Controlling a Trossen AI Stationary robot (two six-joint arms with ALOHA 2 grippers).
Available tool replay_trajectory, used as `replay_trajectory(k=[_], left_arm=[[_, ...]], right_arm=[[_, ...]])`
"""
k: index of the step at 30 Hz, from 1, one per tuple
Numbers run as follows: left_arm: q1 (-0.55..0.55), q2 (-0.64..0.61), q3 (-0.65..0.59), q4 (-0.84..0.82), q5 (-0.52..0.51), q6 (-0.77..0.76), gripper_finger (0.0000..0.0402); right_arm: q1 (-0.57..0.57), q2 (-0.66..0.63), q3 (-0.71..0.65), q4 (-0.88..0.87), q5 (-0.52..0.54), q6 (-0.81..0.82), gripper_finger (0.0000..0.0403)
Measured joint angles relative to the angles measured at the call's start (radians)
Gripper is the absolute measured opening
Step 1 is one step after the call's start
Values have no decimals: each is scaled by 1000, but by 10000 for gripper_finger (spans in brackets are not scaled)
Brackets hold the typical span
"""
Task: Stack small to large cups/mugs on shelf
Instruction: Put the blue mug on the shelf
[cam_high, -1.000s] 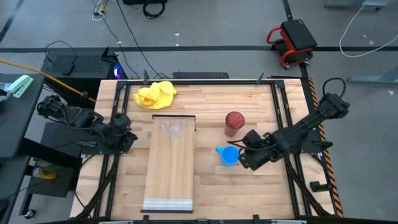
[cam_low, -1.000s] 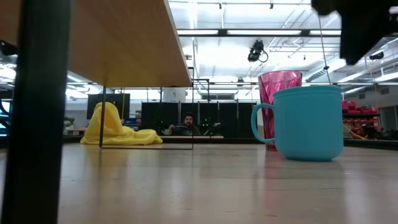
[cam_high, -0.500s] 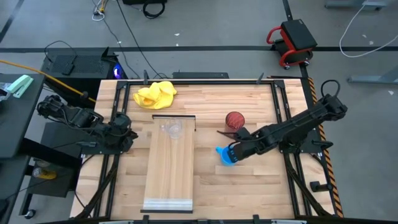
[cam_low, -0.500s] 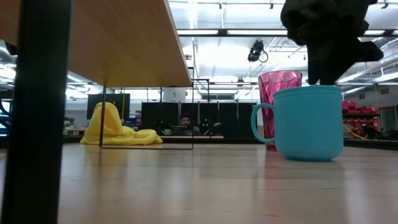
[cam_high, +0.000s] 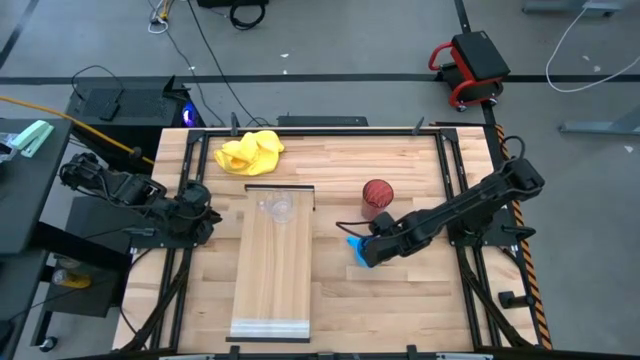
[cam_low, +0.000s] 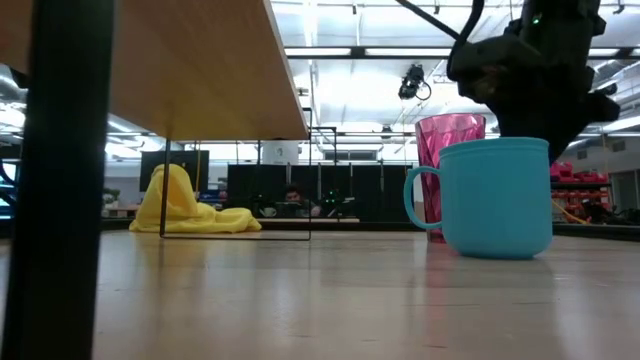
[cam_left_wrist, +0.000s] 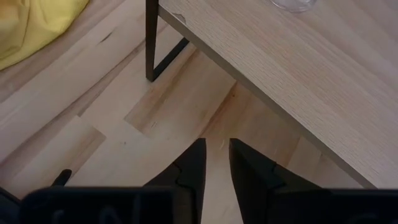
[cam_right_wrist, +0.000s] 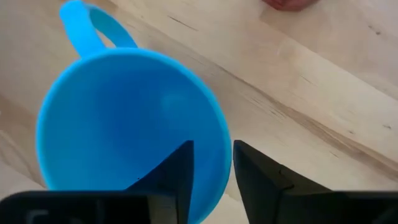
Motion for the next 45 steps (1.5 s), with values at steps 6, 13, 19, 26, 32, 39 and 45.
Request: replay_trajectory(k=[6, 13, 19, 26, 32, 39, 45], left_arm=[[0, 0, 0, 0, 0, -6, 71], [0, 0, 0, 0, 0, -7, 71], [0, 0, 0, 0, 0, -7, 65], [0, 0, 0, 0, 0, -7, 63], [0, 0, 0, 0, 0, -6, 66], [0, 0, 0, 0, 0, 0, 56], [0, 0, 0, 1, -1, -1, 59]], right_arm=[[0, -8, 2, -3, -4, -1, 66], [0, -11, 6, -6, -10, -28, 11], [0, -15, 25, -8, -19, -64, 10], [0, -15, 199, -151, -18, -171, 7], [10, -16, 489, -444, -12, -214, 6], [9, 15, 774, -577, 60, -252, 5], [-7, 168, 975, -587, 88, -399, 5]])
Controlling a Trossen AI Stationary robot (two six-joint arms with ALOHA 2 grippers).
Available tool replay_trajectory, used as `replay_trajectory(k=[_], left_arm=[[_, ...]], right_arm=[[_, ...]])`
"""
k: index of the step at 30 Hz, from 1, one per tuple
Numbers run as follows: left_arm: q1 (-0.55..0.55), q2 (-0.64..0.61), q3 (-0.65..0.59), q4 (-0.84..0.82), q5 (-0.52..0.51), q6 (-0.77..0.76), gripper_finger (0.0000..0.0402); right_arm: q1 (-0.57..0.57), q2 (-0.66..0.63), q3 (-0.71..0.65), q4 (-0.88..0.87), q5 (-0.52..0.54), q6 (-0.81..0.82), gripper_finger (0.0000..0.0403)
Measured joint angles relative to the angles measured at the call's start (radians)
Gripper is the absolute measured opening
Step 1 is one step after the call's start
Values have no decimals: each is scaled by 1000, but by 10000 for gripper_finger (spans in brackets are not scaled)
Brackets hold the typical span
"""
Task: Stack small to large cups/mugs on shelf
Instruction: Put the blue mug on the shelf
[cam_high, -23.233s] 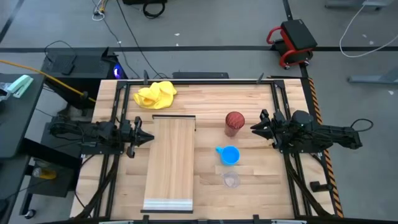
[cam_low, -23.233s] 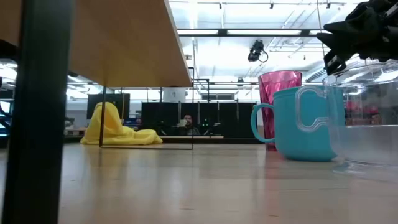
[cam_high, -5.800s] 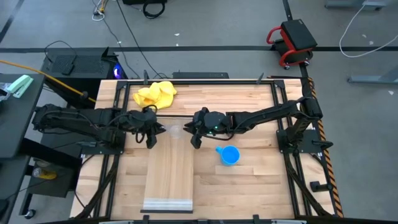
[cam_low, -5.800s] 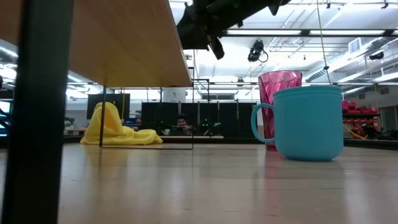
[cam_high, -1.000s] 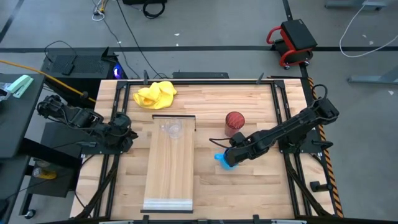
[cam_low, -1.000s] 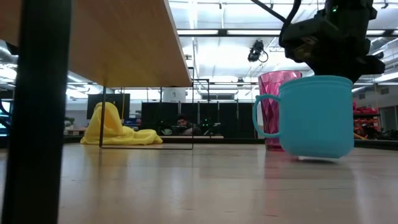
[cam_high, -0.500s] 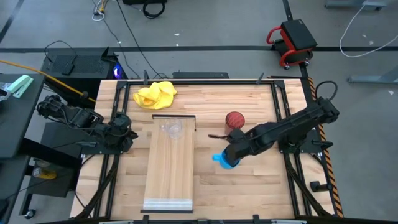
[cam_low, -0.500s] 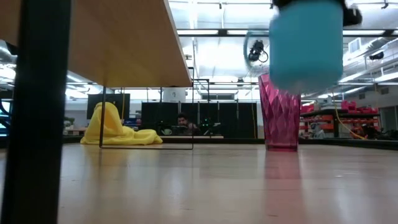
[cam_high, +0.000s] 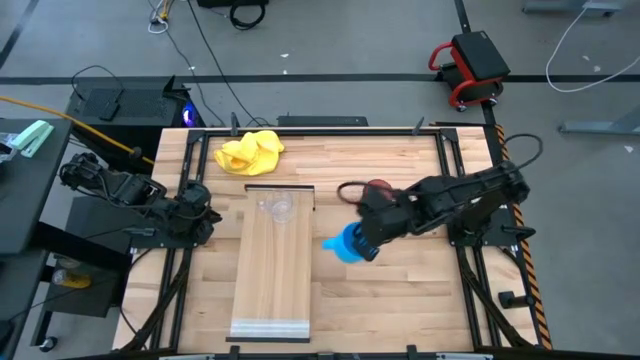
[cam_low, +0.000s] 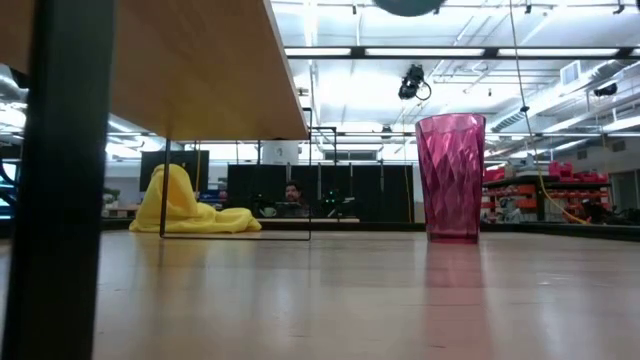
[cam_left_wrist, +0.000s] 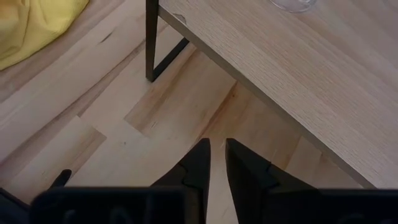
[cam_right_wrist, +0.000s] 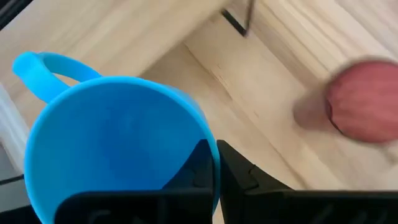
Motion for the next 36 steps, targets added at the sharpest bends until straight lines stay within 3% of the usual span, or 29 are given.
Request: replay_trajectory(k=[3, 10, 15, 22, 29, 36], left_arm=[[0, 0, 0, 25, 2, -1, 63], [0, -42, 0, 257, 38, 138, 73], [-7, -68, 0, 312, 44, 224, 68], [-96, -19, 0, 545, 26, 397, 68], [-215, 131, 0, 637, -108, 457, 53], [-328, 255, 0, 723, -309, 500, 41]], right_arm=[[-19, 99, 110, -2, -9, -88, 5], [-63, 280, 342, -3, -41, -226, 5], [-95, 322, 347, 42, -63, -245, 5], [-109, 345, 347, 136, -67, -260, 5], [-128, 347, 347, 173, -66, -254, 5], [-147, 347, 347, 180, -68, -248, 5]])
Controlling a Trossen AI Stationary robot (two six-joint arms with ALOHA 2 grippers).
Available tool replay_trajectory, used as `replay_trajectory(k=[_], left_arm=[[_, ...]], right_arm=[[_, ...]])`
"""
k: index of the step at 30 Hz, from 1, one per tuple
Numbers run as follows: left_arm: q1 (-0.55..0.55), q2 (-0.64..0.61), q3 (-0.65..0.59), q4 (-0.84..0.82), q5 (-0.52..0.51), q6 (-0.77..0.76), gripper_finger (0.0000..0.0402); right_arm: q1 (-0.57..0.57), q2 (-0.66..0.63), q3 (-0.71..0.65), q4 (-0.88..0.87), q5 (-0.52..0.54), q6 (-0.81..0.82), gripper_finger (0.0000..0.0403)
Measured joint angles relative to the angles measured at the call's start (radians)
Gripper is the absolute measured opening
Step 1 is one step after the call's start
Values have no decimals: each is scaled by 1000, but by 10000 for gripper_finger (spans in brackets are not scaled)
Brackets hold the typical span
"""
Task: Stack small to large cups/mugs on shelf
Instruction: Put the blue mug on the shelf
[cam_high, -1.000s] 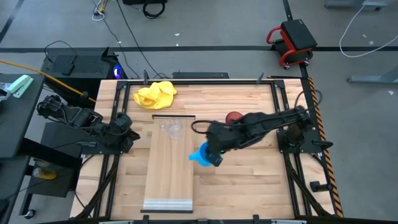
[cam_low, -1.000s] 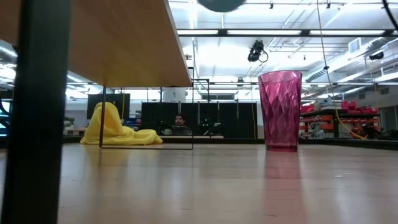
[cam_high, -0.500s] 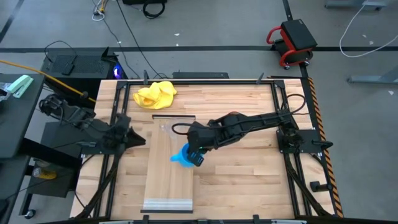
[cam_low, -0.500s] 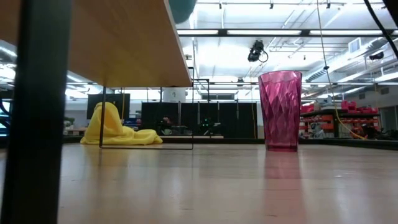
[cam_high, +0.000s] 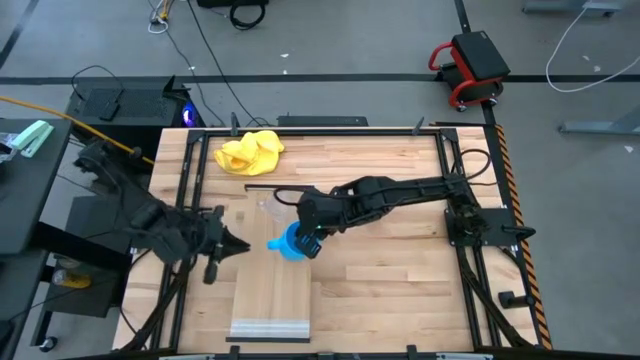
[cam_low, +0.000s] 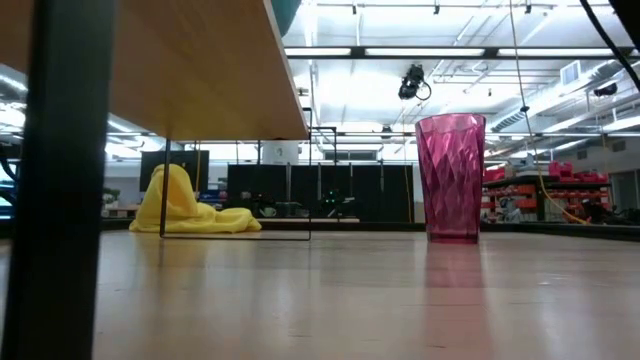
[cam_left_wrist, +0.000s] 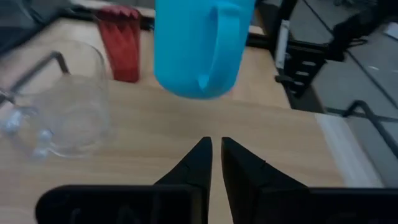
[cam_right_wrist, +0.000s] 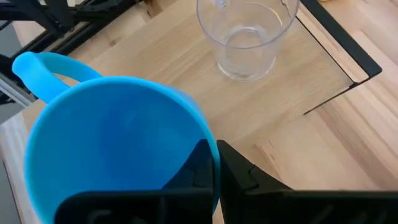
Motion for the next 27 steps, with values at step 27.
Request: replay_trajectory(k=[27], left_arm=[[-28, 204, 0, 226, -182, 26, 136]], right_arm=[[-4, 41, -1, 6, -32, -3, 5]])
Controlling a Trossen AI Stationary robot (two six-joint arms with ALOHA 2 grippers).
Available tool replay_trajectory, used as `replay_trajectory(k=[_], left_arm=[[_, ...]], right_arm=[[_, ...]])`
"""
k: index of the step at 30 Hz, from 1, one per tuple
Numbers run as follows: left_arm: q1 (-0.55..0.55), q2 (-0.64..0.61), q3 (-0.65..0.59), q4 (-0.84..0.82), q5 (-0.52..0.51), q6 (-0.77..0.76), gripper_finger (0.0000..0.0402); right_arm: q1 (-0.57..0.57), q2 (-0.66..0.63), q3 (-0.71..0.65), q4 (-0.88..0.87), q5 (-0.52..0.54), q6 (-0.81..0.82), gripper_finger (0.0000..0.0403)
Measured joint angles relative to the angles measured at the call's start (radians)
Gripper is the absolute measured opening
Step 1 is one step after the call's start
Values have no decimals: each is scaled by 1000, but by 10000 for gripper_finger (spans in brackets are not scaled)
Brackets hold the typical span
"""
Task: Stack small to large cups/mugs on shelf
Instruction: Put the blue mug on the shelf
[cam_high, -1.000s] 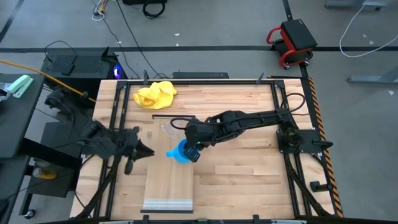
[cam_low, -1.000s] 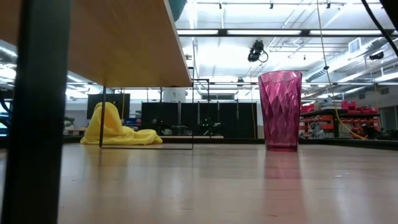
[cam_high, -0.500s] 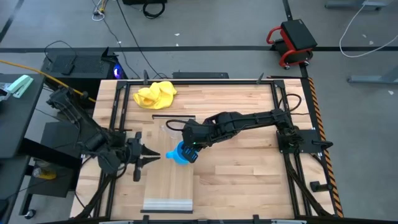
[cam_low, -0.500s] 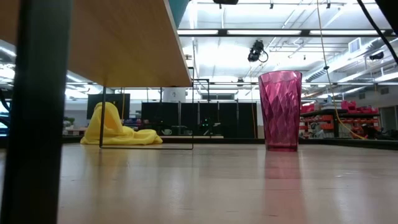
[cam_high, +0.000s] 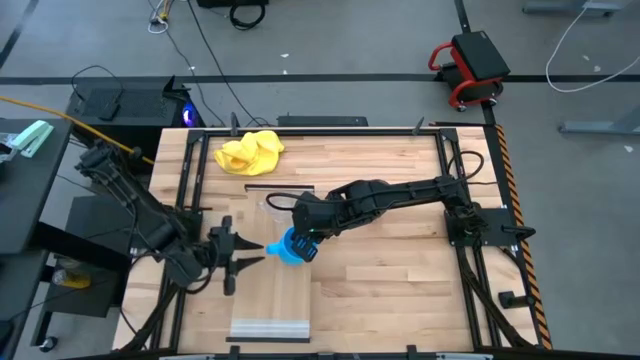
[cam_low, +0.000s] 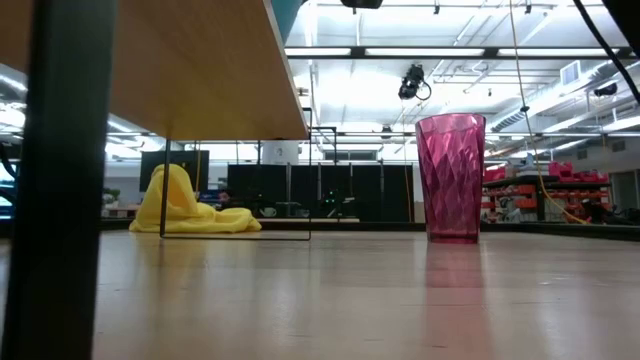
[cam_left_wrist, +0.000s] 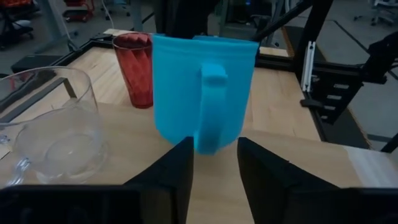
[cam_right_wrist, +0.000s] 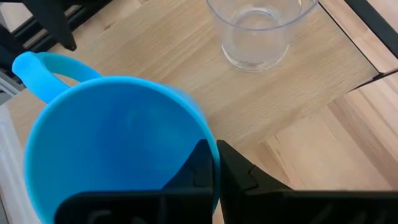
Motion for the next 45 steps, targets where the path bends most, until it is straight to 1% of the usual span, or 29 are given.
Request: replay_trajectory(k=[8, 13, 24, 40, 45], left_arm=[[28, 8, 0, 25, -3, 0, 152], [41, 7, 0, 25, -2, 0, 157], [56, 7, 0, 27, 24, -1, 150], [57, 7, 0, 24, 26, -8, 108], [77, 22, 0, 22, 53, -28, 88]], right_arm=[[-3, 0, 0, 0, 2, -1, 5], [-3, 3, 0, 1, 22, -6, 5], [-3, 40, 0, 13, 23, -24, 5], [-10, 40, 0, 54, 3, -42, 10], [-10, 40, 0, 50, -3, -44, 13]])
